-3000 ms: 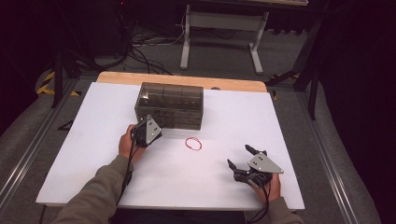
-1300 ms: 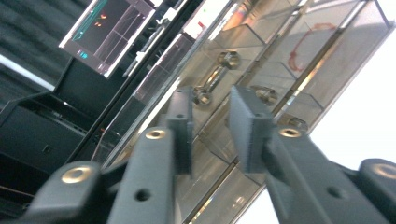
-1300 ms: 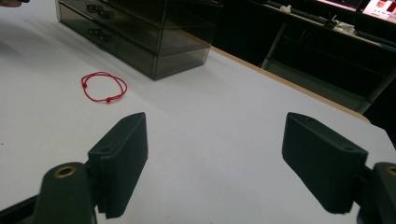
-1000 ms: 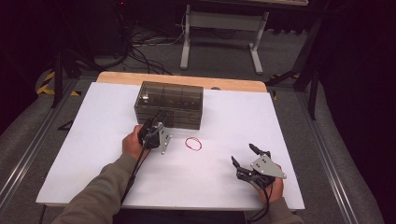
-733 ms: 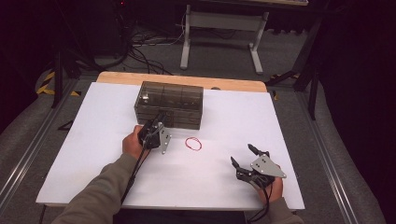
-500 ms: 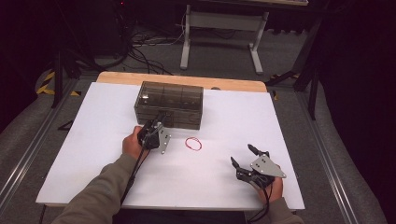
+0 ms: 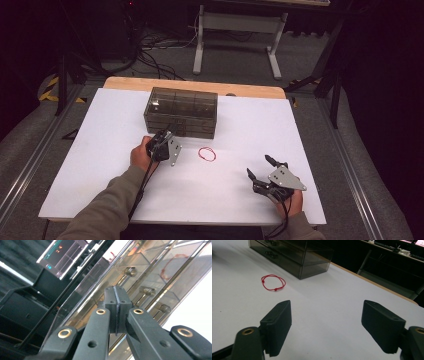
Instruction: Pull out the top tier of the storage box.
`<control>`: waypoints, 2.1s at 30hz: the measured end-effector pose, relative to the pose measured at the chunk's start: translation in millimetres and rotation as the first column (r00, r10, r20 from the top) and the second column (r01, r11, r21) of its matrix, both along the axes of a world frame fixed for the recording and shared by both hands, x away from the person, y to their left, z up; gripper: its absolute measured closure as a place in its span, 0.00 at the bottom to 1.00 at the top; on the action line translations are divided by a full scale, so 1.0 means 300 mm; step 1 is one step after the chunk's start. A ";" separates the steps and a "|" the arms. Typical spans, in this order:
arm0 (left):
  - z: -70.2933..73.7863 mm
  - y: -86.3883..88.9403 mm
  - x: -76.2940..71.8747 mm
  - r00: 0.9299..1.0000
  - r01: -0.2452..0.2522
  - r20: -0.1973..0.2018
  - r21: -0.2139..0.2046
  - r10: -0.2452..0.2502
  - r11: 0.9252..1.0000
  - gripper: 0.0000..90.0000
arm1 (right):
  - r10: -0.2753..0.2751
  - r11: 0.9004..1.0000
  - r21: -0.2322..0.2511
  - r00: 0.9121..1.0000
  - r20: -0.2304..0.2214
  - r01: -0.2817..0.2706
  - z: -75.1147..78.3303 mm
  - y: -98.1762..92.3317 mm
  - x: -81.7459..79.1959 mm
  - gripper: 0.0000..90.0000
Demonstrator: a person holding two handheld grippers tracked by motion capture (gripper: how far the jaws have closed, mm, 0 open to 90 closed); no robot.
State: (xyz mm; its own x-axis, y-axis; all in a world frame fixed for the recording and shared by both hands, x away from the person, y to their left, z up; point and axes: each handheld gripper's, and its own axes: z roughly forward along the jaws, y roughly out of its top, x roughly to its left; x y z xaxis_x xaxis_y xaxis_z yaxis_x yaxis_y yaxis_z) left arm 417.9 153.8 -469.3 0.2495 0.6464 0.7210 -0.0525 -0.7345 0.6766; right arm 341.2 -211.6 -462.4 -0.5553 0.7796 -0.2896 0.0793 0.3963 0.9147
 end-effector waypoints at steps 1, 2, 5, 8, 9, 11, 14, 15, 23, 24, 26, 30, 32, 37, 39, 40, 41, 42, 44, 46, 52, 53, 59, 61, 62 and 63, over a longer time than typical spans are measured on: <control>-0.004 -0.002 0.000 1.000 -0.001 -0.007 0.017 0.001 1.000 1.00 | 0.002 1.000 0.002 1.000 -0.002 -0.002 0.000 0.000 0.000 0.28; -0.004 -0.001 -0.001 1.000 -0.004 -0.010 0.001 0.004 1.000 1.00 | 0.003 1.000 0.002 1.000 -0.004 -0.003 -0.001 0.001 0.000 0.28; 0.004 0.006 0.001 1.000 -0.014 0.012 -0.028 0.015 1.000 0.87 | 0.002 1.000 -0.005 1.000 0.000 -0.002 0.000 0.003 -0.002 0.28; -0.014 -0.001 0.017 1.000 -0.021 0.001 -0.001 0.021 1.000 0.74 | 0.002 1.000 -0.007 1.000 -0.001 -0.002 0.000 0.002 0.000 0.28; -0.016 -0.002 0.022 1.000 -0.021 0.008 0.008 0.021 1.000 0.73 | 0.003 1.000 -0.009 1.000 -0.002 -0.003 -0.001 0.002 0.000 0.28; -0.016 -0.006 0.026 0.999 -0.018 0.030 0.005 0.018 1.000 0.72 | 0.004 1.000 -0.017 1.000 -0.001 -0.004 -0.001 0.004 -0.001 0.28; -0.014 -0.014 0.025 0.998 -0.023 0.060 0.023 0.021 0.999 0.75 | 0.005 1.000 -0.013 1.000 0.000 -0.005 -0.001 0.005 -0.002 0.28; -0.017 -0.017 0.026 0.998 -0.025 0.063 0.028 0.023 0.999 0.77 | 0.006 1.000 -0.018 1.000 0.001 -0.006 -0.001 0.005 -0.002 0.28; -0.023 -0.012 0.029 0.998 -0.046 0.038 -0.028 0.047 0.999 0.90 | 0.007 1.000 -0.010 1.000 -0.005 -0.007 -0.001 0.002 -0.001 0.28; -0.022 -0.011 0.028 0.998 -0.048 0.035 -0.034 0.050 0.998 0.90 | 0.007 1.000 -0.010 1.000 -0.005 -0.008 0.000 0.002 -0.001 0.28; -0.023 -0.012 0.024 0.998 -0.053 0.032 -0.046 0.055 0.998 0.90 | 0.006 1.000 -0.006 1.000 -0.005 -0.006 0.000 0.002 -0.002 0.28; -0.023 -0.016 0.019 0.998 -0.060 0.013 -0.071 0.061 0.996 0.90 | 0.006 1.000 -0.001 1.000 -0.004 -0.006 0.002 -0.001 -0.004 0.28; -0.020 -0.016 0.014 0.998 -0.062 0.009 -0.082 0.063 0.995 0.90 | 0.004 1.000 0.004 1.000 -0.005 -0.004 0.004 -0.002 -0.004 0.28; -0.020 -0.020 -0.006 0.998 -0.070 -0.005 -0.097 0.069 0.993 0.90 | 0.004 1.000 0.004 1.000 -0.004 -0.004 0.005 -0.003 -0.006 0.28; -0.018 -0.021 -0.017 0.998 -0.069 -0.003 -0.090 0.069 0.994 0.89 | 0.004 1.000 0.002 1.000 -0.004 -0.004 0.004 -0.003 -0.006 0.28; -0.017 -0.020 -0.022 0.998 -0.070 -0.008 -0.090 0.069 0.994 0.89 | 0.005 1.000 0.002 1.000 -0.004 -0.005 0.004 -0.004 -0.007 0.28; -0.016 -0.019 -0.028 0.998 -0.067 -0.015 -0.096 0.066 0.993 0.89 | 0.004 1.000 0.005 1.000 -0.005 -0.004 0.004 -0.004 -0.007 0.28; -0.014 -0.017 -0.032 0.998 -0.065 -0.019 -0.094 0.063 0.993 0.89 | 0.004 1.000 0.004 1.000 -0.005 -0.004 0.004 -0.004 -0.007 0.28; -0.012 -0.009 -0.042 0.998 -0.055 -0.032 -0.115 0.051 0.992 0.88 | 0.003 1.000 0.006 1.000 -0.005 -0.003 0.004 -0.004 -0.007 0.28; -0.007 0.000 -0.053 0.999 -0.035 -0.043 -0.135 0.029 0.990 0.87 | -0.001 1.000 0.007 1.000 -0.002 0.001 0.004 -0.005 -0.007 0.28; 0.040 0.049 -0.094 0.994 0.030 -0.099 -0.200 -0.051 0.979 0.89 | 0.003 1.000 0.011 1.000 -0.005 -0.003 0.003 -0.003 -0.007 0.29; 0.061 0.066 -0.096 0.994 0.035 -0.099 -0.203 -0.056 0.978 0.92 | 0.007 1.000 0.015 1.000 -0.007 -0.007 0.004 -0.003 -0.007 0.29; 0.157 0.136 -0.041 0.978 0.033 -0.189 -0.254 -0.083 0.967 0.99 | 0.009 1.000 0.013 1.000 -0.011 -0.009 0.001 0.002 -0.005 0.29; 0.188 0.159 -0.004 0.964 0.018 -0.252 -0.264 -0.087 0.964 0.99 | 0.017 1.000 0.013 1.000 -0.016 -0.017 -0.001 0.003 -0.005 0.29; 0.199 0.166 0.011 0.957 0.013 -0.277 -0.267 -0.089 0.964 0.99 | 0.019 1.000 0.013 1.000 -0.017 -0.019 -0.002 0.003 -0.004 0.29; 0.218 0.177 0.047 0.932 0.011 -0.346 -0.278 -0.111 0.961 0.99 | 0.021 1.000 0.011 1.000 -0.018 -0.021 -0.003 0.004 -0.004 0.29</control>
